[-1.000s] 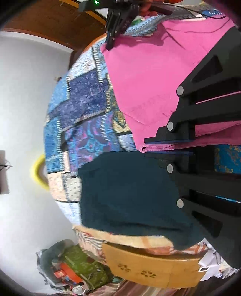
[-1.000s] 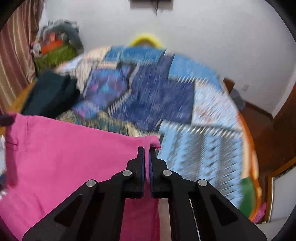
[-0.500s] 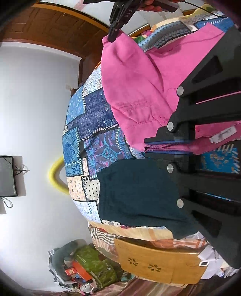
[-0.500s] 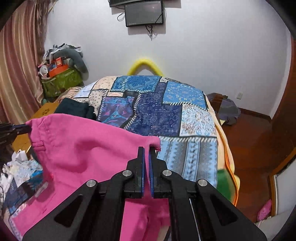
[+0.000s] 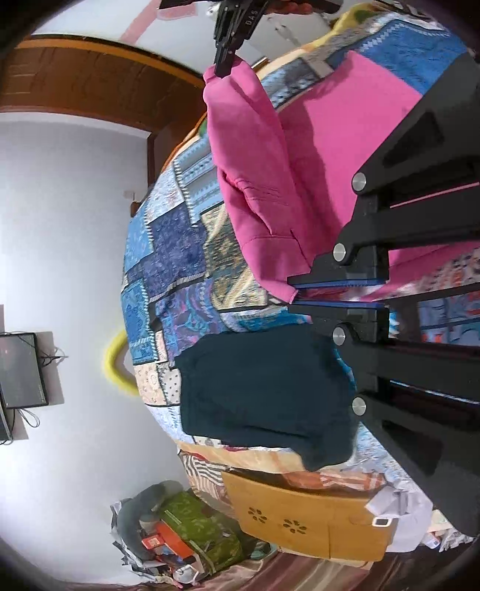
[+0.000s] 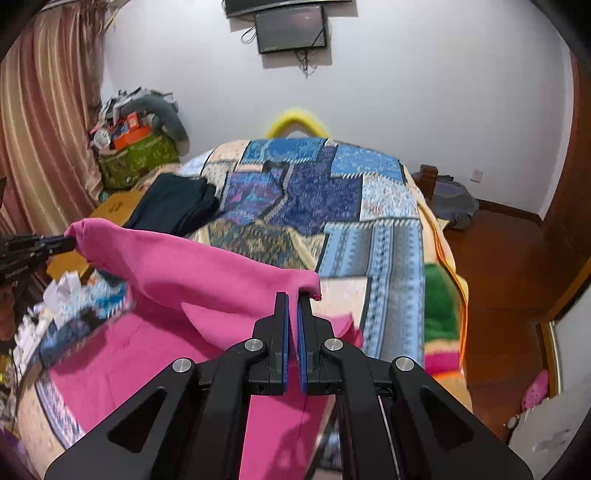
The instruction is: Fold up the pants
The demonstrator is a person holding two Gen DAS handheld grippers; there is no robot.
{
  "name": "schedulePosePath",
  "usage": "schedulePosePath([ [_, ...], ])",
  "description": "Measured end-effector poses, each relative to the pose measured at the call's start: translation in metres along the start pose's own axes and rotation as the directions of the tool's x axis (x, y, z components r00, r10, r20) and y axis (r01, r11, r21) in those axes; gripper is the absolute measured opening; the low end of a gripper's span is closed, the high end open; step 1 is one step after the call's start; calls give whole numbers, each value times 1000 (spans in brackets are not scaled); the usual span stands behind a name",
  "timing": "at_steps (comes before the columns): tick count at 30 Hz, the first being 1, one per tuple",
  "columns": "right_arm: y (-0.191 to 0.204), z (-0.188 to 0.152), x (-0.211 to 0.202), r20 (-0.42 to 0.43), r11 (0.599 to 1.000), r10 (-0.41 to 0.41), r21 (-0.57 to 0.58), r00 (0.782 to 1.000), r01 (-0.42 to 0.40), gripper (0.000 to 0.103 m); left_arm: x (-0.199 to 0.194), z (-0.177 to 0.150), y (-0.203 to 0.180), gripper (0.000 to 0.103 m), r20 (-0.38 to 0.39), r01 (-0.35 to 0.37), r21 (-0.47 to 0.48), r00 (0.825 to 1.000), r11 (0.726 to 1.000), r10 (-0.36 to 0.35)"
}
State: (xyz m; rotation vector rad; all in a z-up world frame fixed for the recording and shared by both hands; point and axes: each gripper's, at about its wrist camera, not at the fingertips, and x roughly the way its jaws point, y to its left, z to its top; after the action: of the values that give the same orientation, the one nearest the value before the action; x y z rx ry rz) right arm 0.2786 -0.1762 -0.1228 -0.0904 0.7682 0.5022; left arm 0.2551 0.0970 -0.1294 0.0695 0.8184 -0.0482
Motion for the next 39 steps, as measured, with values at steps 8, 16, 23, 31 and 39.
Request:
schedulePosePath([
  [8, 5, -38, -14, -39, 1000, -4, -2, 999, 4, 3, 2, -50, -6, 4, -69, 57, -20, 996, 998, -59],
  [16, 8, -88, -13, -116, 1000, -19, 5, 993, 20, 4, 14, -87, -24, 4, -166, 88, 11, 982, 996, -85],
  [23, 10, -121, -12, -191, 1000, -24, -8, 981, 23, 5, 16, -101, -23, 4, -211, 84, -14, 974, 996, -85],
  [31, 28, -121, -38, -183, 996, 17, -79, 983, -32, 36, -9, -88, -20, 19, -167, 51, 6, 985, 999, -49],
  [39, 68, -103, -31, -148, 978, 56, -192, 987, -84, 49, -31, -59, -36, 70, -83, 87, 14, 993, 996, -86],
])
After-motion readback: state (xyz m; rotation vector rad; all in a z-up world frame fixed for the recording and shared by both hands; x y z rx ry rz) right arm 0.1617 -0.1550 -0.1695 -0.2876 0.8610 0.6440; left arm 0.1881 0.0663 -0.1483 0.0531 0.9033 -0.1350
